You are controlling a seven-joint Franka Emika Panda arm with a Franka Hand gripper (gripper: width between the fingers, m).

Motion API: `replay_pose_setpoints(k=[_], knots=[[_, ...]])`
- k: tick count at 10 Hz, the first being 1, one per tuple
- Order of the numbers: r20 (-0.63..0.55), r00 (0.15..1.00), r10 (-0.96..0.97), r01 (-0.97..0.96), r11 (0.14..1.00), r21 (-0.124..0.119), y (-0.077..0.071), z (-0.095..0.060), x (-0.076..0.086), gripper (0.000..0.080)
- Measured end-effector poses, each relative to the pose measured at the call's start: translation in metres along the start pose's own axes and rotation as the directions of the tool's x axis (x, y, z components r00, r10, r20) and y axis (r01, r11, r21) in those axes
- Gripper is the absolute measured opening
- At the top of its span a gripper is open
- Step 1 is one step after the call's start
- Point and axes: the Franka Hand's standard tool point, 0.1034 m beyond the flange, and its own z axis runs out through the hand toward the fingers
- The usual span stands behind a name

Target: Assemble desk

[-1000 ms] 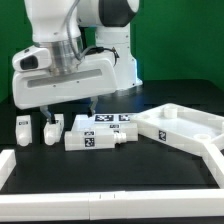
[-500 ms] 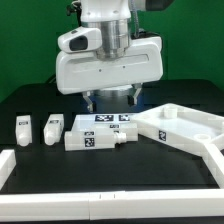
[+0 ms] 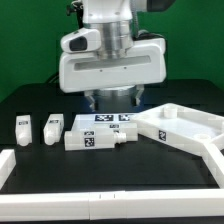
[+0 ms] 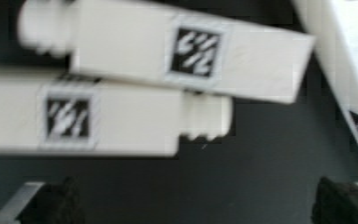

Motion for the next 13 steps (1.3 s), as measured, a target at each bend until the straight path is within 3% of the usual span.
replay_pose_setpoints(k=[1,6,9,10,13], knots=[[0.009,0.996,0.09,-0.09,0.996,-0.002,-0.013,0.002,-0.005,0.0649],[0.012,0.998,0.069,-0.069,0.998,-0.003,-0.012,0.004,-0.006,0.0649],[0.0,0.906,0.424,-0.424,0.906,0.008,-0.031,0.022,-0.036,0.0649],[0.003,0.882,0.471,-0.47,0.882,0.036,-0.025,0.022,-0.036,0.0649],[0.003,0.885,0.465,-0.465,0.885,0.036,-0.028,0.022,-0.036,0.0649]])
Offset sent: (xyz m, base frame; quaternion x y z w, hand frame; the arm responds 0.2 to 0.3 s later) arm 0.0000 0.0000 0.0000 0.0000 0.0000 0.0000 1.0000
